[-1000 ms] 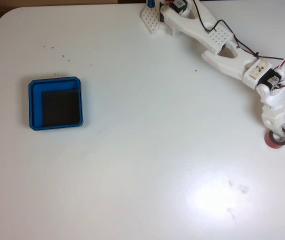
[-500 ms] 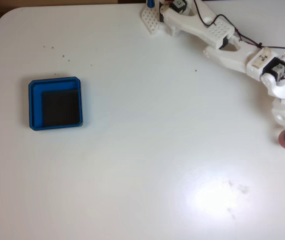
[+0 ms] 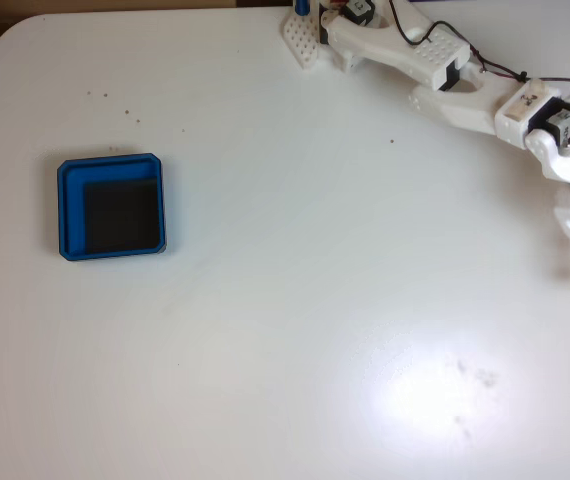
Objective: Pick the red roll and drop it in the blue box
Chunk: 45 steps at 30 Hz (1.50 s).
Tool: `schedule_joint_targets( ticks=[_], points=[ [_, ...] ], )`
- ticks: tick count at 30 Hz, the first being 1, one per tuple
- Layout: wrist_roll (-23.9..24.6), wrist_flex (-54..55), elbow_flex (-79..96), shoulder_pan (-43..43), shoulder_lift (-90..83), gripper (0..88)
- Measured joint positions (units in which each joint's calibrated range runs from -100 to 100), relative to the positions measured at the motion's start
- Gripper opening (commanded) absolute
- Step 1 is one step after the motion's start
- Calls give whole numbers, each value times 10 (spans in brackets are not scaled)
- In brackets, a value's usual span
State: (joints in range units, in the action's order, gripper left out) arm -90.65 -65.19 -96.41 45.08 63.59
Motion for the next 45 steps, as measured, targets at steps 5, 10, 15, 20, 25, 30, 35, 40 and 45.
schedule_joint_targets(
  ticks=[5, 10, 15, 20, 25, 30, 35, 40, 45],
  points=[
    [0, 0, 22, 0, -30, 5],
    [0, 0, 99, -13, -97, 6],
    [0, 0, 225, -46, -191, 6],
    [0, 0, 350, -96, -286, 6],
    [0, 0, 447, -160, -360, 6],
    [0, 0, 518, -234, -422, 6],
    [0, 0, 581, -311, -480, 6],
    [0, 0, 644, -391, -534, 6],
    [0, 0, 704, -495, -603, 6]
  ],
)
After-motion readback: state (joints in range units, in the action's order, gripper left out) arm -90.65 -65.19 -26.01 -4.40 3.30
